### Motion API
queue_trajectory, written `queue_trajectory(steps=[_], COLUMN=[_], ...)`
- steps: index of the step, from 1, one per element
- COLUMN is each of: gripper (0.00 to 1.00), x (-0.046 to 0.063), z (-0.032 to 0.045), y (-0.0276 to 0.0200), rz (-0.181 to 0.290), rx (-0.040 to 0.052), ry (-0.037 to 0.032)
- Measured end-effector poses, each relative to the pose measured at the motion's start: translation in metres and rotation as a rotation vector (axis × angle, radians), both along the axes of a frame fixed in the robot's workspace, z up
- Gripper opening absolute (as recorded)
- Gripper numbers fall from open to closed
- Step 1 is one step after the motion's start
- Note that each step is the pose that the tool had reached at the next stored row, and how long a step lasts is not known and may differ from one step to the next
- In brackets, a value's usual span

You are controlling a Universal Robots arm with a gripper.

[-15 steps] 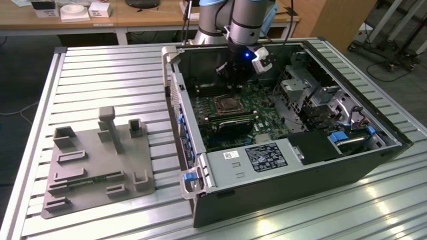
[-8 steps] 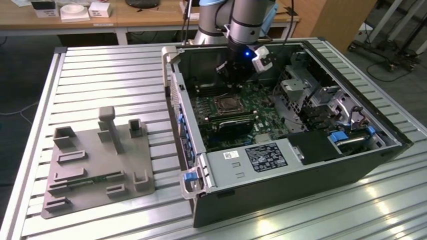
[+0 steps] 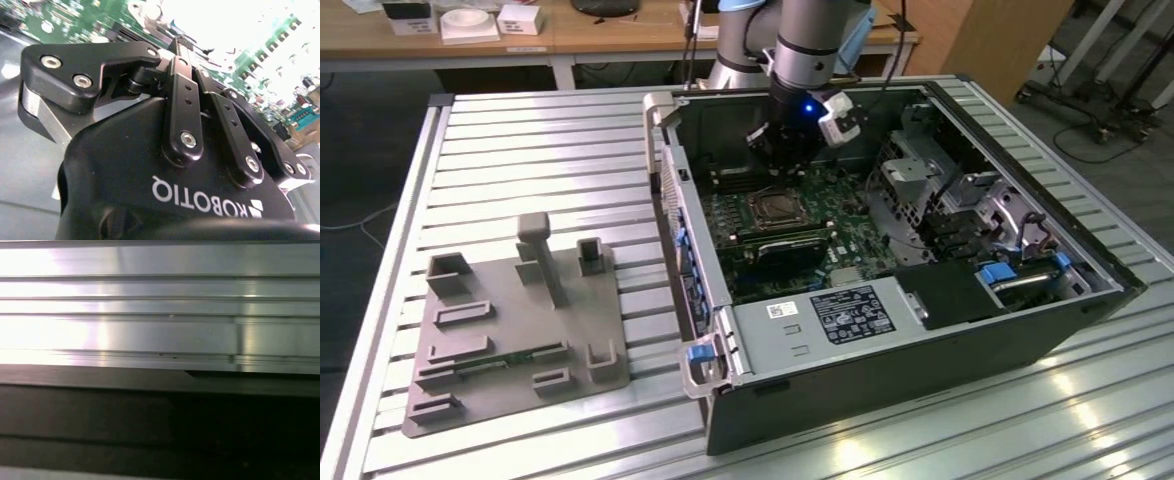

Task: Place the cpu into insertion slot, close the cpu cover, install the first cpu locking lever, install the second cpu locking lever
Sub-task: 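Install the first cpu locking lever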

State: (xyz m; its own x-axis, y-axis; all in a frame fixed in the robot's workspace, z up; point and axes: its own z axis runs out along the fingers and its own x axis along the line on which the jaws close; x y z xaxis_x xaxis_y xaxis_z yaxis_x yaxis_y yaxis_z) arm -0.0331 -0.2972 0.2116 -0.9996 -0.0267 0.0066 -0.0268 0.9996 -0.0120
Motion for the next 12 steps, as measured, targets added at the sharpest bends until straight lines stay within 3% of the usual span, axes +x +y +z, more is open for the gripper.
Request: queue_trajectory(steps=[12], gripper=[0.11], x=[-0.019], z=[-0.0001], y=[0.0000], rz=[-0.047], rx=[0.0001], ry=[-0.0017])
